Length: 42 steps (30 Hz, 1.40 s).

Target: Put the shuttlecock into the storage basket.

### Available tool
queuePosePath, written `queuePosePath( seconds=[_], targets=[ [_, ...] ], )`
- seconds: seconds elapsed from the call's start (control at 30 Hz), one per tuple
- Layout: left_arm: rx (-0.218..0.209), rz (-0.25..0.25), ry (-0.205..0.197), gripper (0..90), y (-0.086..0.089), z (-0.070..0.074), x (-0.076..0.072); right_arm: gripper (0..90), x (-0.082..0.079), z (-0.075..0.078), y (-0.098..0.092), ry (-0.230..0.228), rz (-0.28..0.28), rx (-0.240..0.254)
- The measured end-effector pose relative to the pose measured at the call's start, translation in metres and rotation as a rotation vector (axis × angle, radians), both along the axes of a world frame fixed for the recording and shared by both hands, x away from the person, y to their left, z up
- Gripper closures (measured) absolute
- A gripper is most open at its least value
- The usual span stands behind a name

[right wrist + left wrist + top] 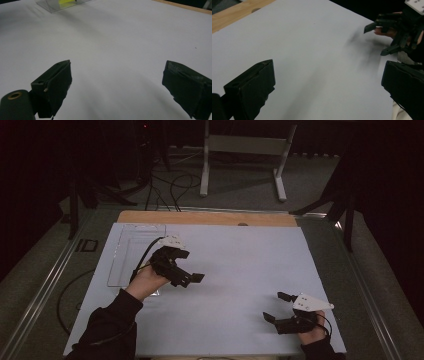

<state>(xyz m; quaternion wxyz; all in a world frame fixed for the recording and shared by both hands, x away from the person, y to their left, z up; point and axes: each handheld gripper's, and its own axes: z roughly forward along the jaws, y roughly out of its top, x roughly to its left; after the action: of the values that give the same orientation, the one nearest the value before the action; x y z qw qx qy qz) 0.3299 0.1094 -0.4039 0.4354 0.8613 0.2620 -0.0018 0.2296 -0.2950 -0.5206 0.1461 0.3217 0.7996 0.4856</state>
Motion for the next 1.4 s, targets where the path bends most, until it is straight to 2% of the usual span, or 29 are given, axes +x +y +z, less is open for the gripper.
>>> queuePosePath(
  seconds=[0.17, 0.33, 0.4, 0.8, 0.83, 0.93, 1.0, 1.13, 1.27, 1.4],
  targets=[
    [-0.012, -0.043, -0.013, 0.0, -0.007, -0.008, -0.007, 9.1, 0.0, 0.0, 0.0, -0.005, 0.0, 0.003],
    [-0.041, -0.079, 0.008, 0.0, -0.01, -0.019, -0.013, 9.1, 0.0, 0.0, 0.0, -0.004, 0.002, 0.003],
    [-0.046, -0.096, 0.005, 0.0, -0.01, -0.024, -0.016, 9.1, 0.0, 0.0, 0.0, -0.006, 0.002, 0.002],
    [-0.056, -0.16, 0.036, 0.0, -0.009, -0.046, -0.035, 9.1, 0.0, 0.001, 0.0, -0.006, 0.002, 0.002],
    [-0.06, -0.176, 0.04, 0.1, -0.009, -0.051, -0.039, 9.1, -0.001, 0.001, 0.0, -0.004, 0.0, 0.004],
    [-0.043, -0.186, 0.053, 0.1, -0.008, -0.059, -0.044, 9.1, -0.001, 0.001, 0.0, -0.006, 0.004, 0.002],
    [-0.036, -0.185, 0.038, 0.0, -0.007, -0.064, -0.048, 9.1, -0.001, 0.001, 0.0, -0.007, 0.005, -0.001],
    [-0.03, -0.194, 0.059, 0.0, -0.002, -0.074, -0.054, 9.1, -0.001, 0.002, 0.0, -0.009, 0.003, 0.001],
    [-0.031, -0.184, 0.068, 0.1, 0.006, -0.082, -0.061, 9.1, -0.001, 0.002, 0.0, -0.008, 0.005, 0.002],
    [-0.01, -0.172, 0.059, 0.0, 0.015, -0.089, -0.069, 9.1, -0.001, 0.002, 0.001, -0.008, 0.005, 0.001]
  ],
)
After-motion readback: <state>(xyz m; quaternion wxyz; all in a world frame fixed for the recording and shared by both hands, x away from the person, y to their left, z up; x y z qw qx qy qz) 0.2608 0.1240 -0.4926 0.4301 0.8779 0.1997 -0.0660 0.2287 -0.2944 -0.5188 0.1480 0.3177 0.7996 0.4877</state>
